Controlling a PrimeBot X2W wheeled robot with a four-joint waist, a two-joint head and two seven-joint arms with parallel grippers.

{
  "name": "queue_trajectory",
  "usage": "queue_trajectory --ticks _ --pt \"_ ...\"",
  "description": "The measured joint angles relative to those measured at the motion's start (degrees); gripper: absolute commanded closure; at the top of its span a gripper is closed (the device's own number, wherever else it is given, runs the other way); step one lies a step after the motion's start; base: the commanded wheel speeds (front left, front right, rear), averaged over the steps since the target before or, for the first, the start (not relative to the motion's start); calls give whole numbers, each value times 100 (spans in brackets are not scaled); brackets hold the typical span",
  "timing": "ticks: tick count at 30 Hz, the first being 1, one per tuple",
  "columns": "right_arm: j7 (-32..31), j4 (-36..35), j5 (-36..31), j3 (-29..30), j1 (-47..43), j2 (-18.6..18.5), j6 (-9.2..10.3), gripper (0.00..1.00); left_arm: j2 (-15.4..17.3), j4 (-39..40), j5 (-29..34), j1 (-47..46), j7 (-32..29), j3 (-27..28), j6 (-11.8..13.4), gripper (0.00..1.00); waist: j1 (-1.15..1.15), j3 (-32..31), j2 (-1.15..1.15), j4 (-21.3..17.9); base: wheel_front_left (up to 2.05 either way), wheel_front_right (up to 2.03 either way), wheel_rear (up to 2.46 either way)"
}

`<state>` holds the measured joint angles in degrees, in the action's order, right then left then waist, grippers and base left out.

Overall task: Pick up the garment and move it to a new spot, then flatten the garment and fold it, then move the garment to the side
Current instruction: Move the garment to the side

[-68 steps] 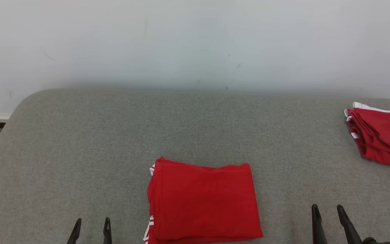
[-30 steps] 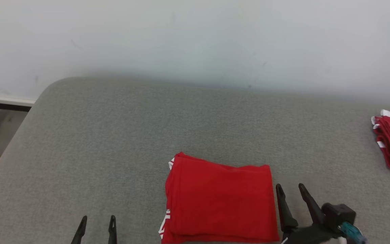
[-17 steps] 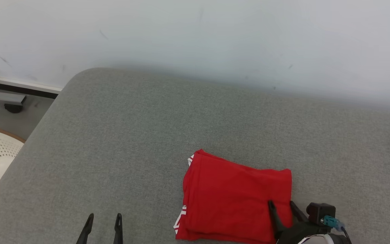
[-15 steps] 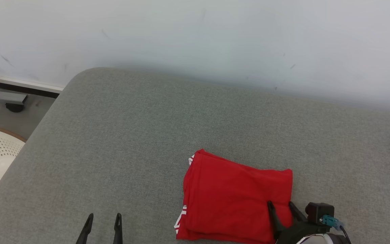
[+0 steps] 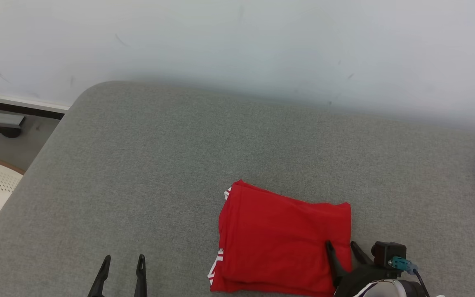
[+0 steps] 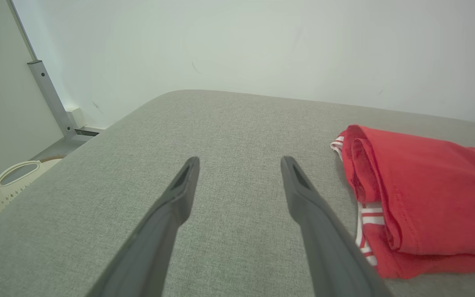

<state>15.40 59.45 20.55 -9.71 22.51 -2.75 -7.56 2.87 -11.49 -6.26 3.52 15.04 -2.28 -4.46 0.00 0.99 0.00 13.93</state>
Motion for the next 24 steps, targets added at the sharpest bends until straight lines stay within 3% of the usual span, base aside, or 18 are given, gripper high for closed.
queue_trajectory --ticks 5,8,9,10,11,16,20,24 --pt "4 52 3 5 -19 -5 0 0 0 -4 -25 -4 0 -27 0 0 0 21 0 -6 0 0 0" --pt "27 172 369 -300 12 -26 1 0 0 -22 -41 -19 0 -55 0 0 0 41 0 15 0 0 0" --pt "21 253 554 -469 56 -42 1 55 0 -33 -47 -26 0 -59 0 0 0 46 0 23 0 0 0" --pt "-13 290 755 -612 96 -49 2 68 0 -40 -57 -34 0 -60 1 0 0 51 0 28 0 0 0" --pt "-44 297 977 -732 107 -60 2 100 1 -45 -66 -35 -1 -60 1 0 -1 56 0 31 0 0 0" --pt "-41 532 1363 -1218 332 -46 1 100 2 -43 -97 -49 0 -25 37 0 -1 77 0 -10 0 0 0" --pt "-20 706 862 -1329 737 -112 1 100 1 9 -171 -60 0 42 41 0 -1 132 0 -127 0 0 0" --pt "-26 448 595 -1185 1060 -396 1 100 3 36 -235 -103 -1 83 37 0 0 203 1 -249 0 0 0"
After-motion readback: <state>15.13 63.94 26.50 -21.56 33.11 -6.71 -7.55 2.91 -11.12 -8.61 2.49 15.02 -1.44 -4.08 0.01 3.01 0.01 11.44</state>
